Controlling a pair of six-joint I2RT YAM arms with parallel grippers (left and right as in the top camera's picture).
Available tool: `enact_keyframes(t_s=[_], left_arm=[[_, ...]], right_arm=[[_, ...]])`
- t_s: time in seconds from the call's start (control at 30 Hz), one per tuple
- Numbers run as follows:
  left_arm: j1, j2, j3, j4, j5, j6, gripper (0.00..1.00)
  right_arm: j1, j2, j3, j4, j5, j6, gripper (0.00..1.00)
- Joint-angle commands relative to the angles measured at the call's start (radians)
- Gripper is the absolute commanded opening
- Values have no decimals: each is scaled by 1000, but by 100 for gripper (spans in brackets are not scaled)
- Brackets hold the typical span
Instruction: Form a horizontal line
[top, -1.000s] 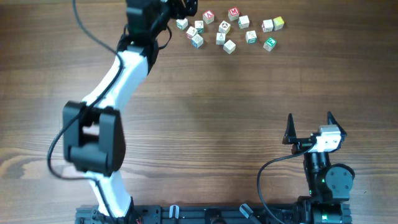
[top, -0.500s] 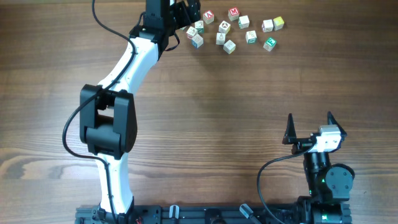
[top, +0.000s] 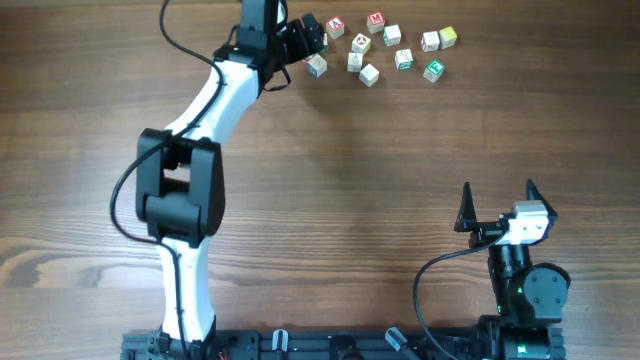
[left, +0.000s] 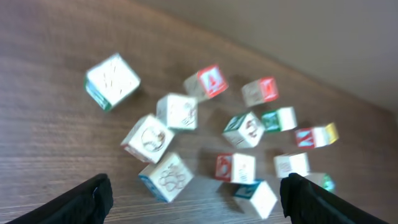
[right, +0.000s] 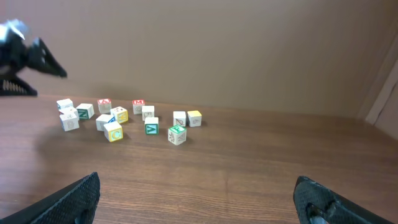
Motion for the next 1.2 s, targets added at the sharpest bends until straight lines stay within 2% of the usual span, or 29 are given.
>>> enact_keyframes(t_s=[0.0,0.1,0.23,0.93,1.17], left_arm=[[3,76,14,-1,35,12,89],[6,97,15,9,34,42,88],[8,111,15,21,-42,76,89],[19,193,16,180,-45,145,86],[19,197,16,150,-63,171,72]], right_arm=[[5,-9,-2,2,-9,6,100],[5,-9,-2,2,-9,6,100],[5,-9,-2,2,-9,6,100],[5,-9,-2,2,-9,6,100],[5,-9,-2,2,-9,6,100]])
